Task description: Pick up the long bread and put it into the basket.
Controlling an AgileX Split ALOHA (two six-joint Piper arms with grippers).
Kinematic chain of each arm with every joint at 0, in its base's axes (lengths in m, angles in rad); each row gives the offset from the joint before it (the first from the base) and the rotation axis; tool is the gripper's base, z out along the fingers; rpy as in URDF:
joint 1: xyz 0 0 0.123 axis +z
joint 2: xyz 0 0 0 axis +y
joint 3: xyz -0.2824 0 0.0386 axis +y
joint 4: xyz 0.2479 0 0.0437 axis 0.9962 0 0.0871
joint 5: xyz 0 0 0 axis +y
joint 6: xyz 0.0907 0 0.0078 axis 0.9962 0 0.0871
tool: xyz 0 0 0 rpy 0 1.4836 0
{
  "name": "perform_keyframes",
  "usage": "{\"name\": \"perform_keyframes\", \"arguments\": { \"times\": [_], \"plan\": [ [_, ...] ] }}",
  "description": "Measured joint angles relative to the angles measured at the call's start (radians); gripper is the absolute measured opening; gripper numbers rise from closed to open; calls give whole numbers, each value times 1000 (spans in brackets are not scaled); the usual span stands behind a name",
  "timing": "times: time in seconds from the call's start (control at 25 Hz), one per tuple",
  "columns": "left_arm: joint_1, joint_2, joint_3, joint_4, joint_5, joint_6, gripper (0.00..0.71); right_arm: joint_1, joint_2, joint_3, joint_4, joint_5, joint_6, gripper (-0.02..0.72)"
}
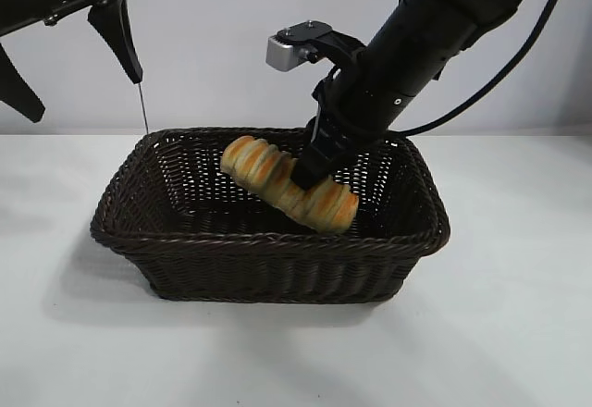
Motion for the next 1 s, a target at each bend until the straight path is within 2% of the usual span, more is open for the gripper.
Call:
{"name": "perform_keyframes", "arguments": {
  "times": [0.04, 0.16, 0.24, 0.32, 0.4, 0.48, 0.56, 0.72, 0.88, 1.0],
  "plan": [
    [0, 0, 0, 0, 0, 0, 685, 0, 0, -1, 0, 0, 0, 223],
    [0, 0, 0, 0, 0, 0, 685, 0, -4, -2, 0, 5, 4, 462],
    [0, 0, 0, 0, -1, 0, 685, 0, -16, -2, -4, 9, 27, 564],
    [0, 0, 0, 0, -1, 0, 685, 0, -47, -2, -23, 10, 86, 620],
    [0, 0, 0, 0, -1, 0, 685, 0, -83, -2, -55, 12, 206, 658],
    [0, 0, 0, 0, -1, 0, 685, 0, -123, -2, -111, 22, 357, 674],
    [0, 0, 0, 0, -2, 0, 685, 0, -158, -2, -189, 48, 540, 678],
    [0, 0, 0, 0, -2, 0, 685, 0, -219, -4, -358, 132, 855, 684],
    [0, 0, 0, 0, -2, 0, 685, -3, -273, -4, -505, 214, 1069, 684],
    [0, 0, 0, 0, -3, 0, 685, -34, -297, -6, -546, 271, 1174, 684]
  ]
}}
